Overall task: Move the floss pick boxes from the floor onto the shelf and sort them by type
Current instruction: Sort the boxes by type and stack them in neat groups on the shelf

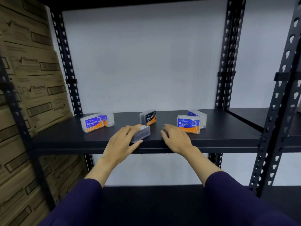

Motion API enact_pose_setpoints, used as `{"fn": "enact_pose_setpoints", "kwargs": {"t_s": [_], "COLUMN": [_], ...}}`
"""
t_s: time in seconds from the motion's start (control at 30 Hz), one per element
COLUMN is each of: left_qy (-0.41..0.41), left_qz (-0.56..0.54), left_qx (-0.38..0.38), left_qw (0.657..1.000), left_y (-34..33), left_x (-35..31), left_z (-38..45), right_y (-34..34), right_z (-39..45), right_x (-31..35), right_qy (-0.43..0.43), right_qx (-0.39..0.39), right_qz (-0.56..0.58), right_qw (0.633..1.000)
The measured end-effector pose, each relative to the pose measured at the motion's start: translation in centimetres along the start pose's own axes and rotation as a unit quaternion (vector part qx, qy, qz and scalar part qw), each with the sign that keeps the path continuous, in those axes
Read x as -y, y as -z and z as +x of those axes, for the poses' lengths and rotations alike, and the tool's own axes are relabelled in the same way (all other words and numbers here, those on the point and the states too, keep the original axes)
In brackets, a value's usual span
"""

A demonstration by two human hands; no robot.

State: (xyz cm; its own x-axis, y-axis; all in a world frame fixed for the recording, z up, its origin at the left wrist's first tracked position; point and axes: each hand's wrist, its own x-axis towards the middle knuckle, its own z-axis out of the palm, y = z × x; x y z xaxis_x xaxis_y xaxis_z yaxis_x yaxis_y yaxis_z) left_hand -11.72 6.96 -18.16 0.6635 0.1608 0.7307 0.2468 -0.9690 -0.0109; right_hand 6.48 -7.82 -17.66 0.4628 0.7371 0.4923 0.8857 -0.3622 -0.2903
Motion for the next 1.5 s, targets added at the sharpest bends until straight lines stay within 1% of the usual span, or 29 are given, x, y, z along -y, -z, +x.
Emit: {"fn": "enact_pose_setpoints", "kwargs": {"t_s": [0.07,0.17,0.23,0.3,0.43,0.57,0.67,0.73,0.77,0.8,0.87,0.9,0.93,1.0,1.13,1.27,1.37,1.4,1.5], "left_qy": [0.060,0.192,0.245,0.281,0.321,0.321,0.324,0.334,0.341,0.351,0.365,0.361,0.347,0.310,0.284,0.271,0.234,0.227,0.261], "left_qz": [-0.040,-0.147,-0.163,-0.158,-0.143,-0.154,-0.173,-0.179,-0.194,-0.220,-0.280,-0.300,-0.306,-0.286,-0.196,-0.122,-0.056,-0.041,-0.051], "left_qx": [-0.015,-0.041,-0.031,-0.013,0.012,0.064,0.065,0.028,-0.009,-0.054,-0.144,-0.175,-0.194,-0.191,-0.130,-0.076,-0.012,-0.007,-0.055], "left_qw": [0.997,0.970,0.955,0.946,0.936,0.932,0.928,0.925,0.920,0.909,0.876,0.866,0.865,0.886,0.930,0.952,0.971,0.973,0.962], "left_y": [0.4,0.5,0.2,-0.1,-0.6,-2.0,-3.3,-3.6,-3.4,-3.1,-2.2,-1.8,-1.4,-0.8,-0.5,-0.9,-1.6,-1.8,-2.2], "left_x": [0.2,1.2,2.1,2.8,2.9,3.1,2.8,2.3,2.0,1.7,1.3,1.3,1.3,1.7,2.5,2.5,2.8,2.9,2.6], "left_z": [0.4,1.1,1.4,1.6,3.1,5.1,5.8,5.9,5.9,5.9,5.8,5.7,5.7,5.9,6.6,7.1,7.3,7.3,6.5], "right_y": [0.1,-0.1,-0.3,-0.6,-0.9,-0.8,-0.7,-0.7,-0.7,-0.7,-0.7,-0.8,-0.8,-0.9,-0.8,-0.8,-0.8,-0.8,-0.9], "right_z": [0.1,0.1,0.0,0.0,0.1,0.1,0.1,0.1,0.2,0.2,0.1,0.1,0.1,0.1,0.1,0.1,0.1,0.1,0.1], "right_x": [0.1,-0.1,-0.3,-0.4,-0.6,-0.6,-0.6,-0.6,-0.5,-0.5,-0.5,-0.5,-0.5,-0.5,-0.5,-0.5,-0.5,-0.5,-0.4], "right_qy": [-0.003,0.002,-0.003,-0.001,-0.005,-0.004,-0.002,-0.003,-0.004,-0.007,-0.011,-0.013,-0.014,-0.015,-0.014,-0.011,-0.010,-0.010,-0.010], "right_qx": [0.006,-0.001,-0.016,-0.026,-0.026,-0.024,-0.025,-0.026,-0.026,-0.027,-0.031,-0.034,-0.037,-0.036,-0.029,-0.030,-0.033,-0.033,-0.037], "right_qz": [-0.037,-0.053,-0.062,-0.063,-0.060,-0.050,-0.055,-0.058,-0.059,-0.061,-0.063,-0.063,-0.063,-0.062,-0.058,-0.060,-0.062,-0.064,-0.072], "right_qw": [0.999,0.999,0.998,0.998,0.998,0.998,0.998,0.998,0.998,0.998,0.997,0.997,0.997,0.997,0.998,0.998,0.998,0.997,0.997]}}
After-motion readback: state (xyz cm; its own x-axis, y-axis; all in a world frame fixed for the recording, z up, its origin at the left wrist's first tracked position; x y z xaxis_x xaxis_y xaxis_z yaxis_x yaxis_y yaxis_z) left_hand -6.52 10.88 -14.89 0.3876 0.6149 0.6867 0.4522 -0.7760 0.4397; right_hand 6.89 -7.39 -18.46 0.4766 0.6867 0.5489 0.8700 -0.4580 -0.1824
